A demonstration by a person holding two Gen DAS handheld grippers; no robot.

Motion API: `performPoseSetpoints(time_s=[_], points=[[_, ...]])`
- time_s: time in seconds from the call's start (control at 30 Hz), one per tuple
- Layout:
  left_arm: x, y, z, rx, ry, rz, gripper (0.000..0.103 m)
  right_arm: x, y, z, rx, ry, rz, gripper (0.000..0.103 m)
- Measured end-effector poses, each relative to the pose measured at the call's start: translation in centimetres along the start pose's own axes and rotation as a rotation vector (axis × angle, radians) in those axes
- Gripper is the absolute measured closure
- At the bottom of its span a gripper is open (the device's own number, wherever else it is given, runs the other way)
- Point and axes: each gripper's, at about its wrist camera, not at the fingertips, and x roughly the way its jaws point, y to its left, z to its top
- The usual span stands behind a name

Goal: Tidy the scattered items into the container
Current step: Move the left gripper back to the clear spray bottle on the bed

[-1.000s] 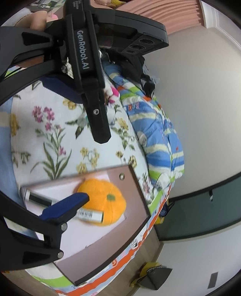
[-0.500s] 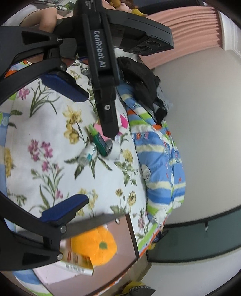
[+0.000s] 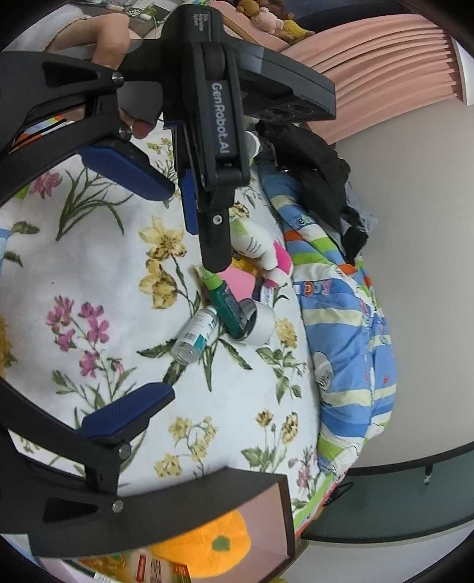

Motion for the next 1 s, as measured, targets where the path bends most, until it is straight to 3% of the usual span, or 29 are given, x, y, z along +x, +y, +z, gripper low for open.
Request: performPoseSetpoints(time_s=[1.0], points=[[15.1, 8.4, 5.1, -0.143, 0.187, 0.000, 0.036, 16.7, -5.8, -0.2, -0.006, 0.151, 0.016, 0.007]])
